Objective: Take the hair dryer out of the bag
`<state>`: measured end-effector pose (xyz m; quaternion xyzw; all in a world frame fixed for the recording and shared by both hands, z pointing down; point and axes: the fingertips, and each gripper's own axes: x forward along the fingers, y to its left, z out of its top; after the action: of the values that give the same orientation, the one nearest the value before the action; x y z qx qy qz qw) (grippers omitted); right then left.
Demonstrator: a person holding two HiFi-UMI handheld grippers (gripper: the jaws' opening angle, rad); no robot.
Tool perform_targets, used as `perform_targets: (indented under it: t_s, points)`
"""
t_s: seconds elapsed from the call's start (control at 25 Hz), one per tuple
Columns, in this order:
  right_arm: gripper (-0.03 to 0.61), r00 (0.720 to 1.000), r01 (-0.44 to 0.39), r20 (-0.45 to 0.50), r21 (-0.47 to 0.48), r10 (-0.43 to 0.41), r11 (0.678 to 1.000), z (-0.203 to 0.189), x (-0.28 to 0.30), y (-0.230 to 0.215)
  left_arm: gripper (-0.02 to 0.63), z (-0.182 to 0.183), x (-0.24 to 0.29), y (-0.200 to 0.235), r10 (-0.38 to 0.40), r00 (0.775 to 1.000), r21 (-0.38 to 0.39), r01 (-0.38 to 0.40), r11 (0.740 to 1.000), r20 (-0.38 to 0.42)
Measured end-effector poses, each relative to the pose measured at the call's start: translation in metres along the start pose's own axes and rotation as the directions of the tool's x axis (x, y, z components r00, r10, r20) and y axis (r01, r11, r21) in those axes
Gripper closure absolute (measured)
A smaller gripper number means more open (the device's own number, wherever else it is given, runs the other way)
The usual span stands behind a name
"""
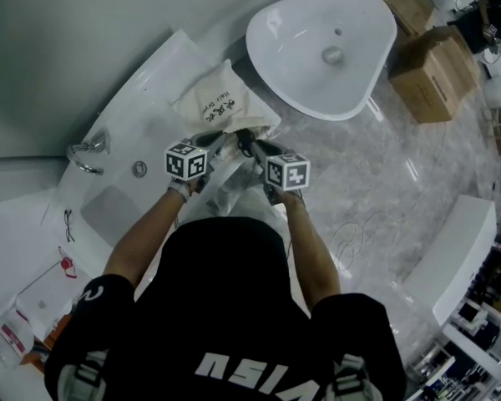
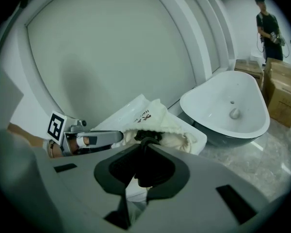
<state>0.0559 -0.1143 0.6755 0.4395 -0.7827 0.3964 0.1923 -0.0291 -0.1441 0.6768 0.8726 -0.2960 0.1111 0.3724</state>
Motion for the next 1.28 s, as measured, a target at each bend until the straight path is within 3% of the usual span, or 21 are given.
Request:
perform_targets:
  t_s: [0.44, 0.56, 0.8, 0.96, 1.12, 1.28]
  points:
    - [0.529, 1.0, 0.026, -0.015, 0.001, -0.026, 1.0, -0.05, -0.026, -0.053, 0.592, -0.011, 0.033, -0.001, 0.021, 0.997, -0.002, -0.022, 1.0, -0.08]
    - [0.482, 1.0, 0.022, 0.007, 0.022, -0.022, 1.0, -0.043, -0.024, -0.058, 0.592, -0.011, 0.036, 0.0, 0.025, 0.996, -0.01, -0.026, 1.0, -0.085]
    - [0.382, 0.998, 0.065, 0.008, -0.142, -0.065, 0.988, -0.004, -0.006, -0.053, 0.592, -0.009, 0.037, 0.002, 0.032, 0.996, -0.019, -0.034, 0.999, -0.089]
    - [0.353, 0.996, 0.049, -0.066, -0.224, -0.065, 0.973, 0.002, 0.028, -0.044, 0.592, -0.007, 0.038, 0.005, 0.031, 0.995, -0.02, -0.034, 0.999, -0.095]
    - [0.328, 0.984, 0.056, -0.152, -0.232, -0.093, 0.971, -0.003, 0.048, -0.044, 0.592, -0.008, 0.039, 0.006, 0.019, 0.994, -0.006, -0.019, 1.0, -0.108]
    - [0.304, 0.973, -0.003, -0.224, -0.239, -0.052, 0.971, -0.015, 0.069, -0.033, 0.592, -0.01, 0.041, 0.01, 0.009, 0.993, 0.003, -0.008, 1.0, -0.119]
